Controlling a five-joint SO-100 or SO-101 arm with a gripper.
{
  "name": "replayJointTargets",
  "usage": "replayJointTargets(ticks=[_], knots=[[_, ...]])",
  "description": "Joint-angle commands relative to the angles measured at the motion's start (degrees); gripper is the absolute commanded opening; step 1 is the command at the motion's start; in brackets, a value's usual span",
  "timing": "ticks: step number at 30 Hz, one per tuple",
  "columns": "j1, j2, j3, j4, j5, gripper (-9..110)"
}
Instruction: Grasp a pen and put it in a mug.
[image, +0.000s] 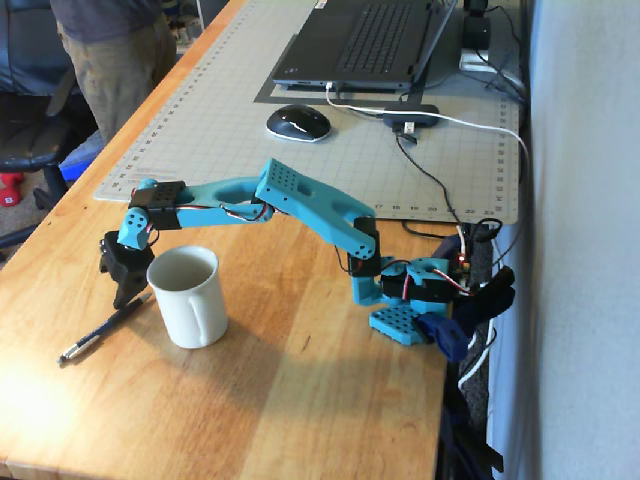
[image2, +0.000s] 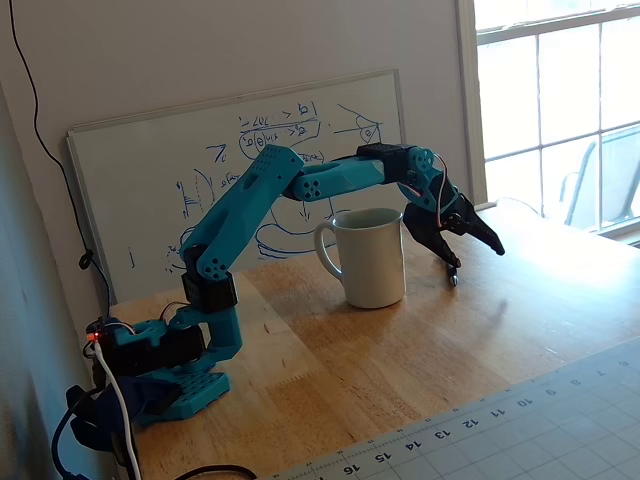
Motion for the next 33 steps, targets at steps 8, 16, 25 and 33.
replayJointTargets(ticks=[8,16,25,33], knots=[[-2.20,2.72,-0.79,0.70,6.68,30],[-3.69,6.59,-1.41,0.70,13.10,30],[-3.78,7.73,-1.41,0.70,16.96,30],[-3.78,8.88,-0.88,0.70,20.65,30]])
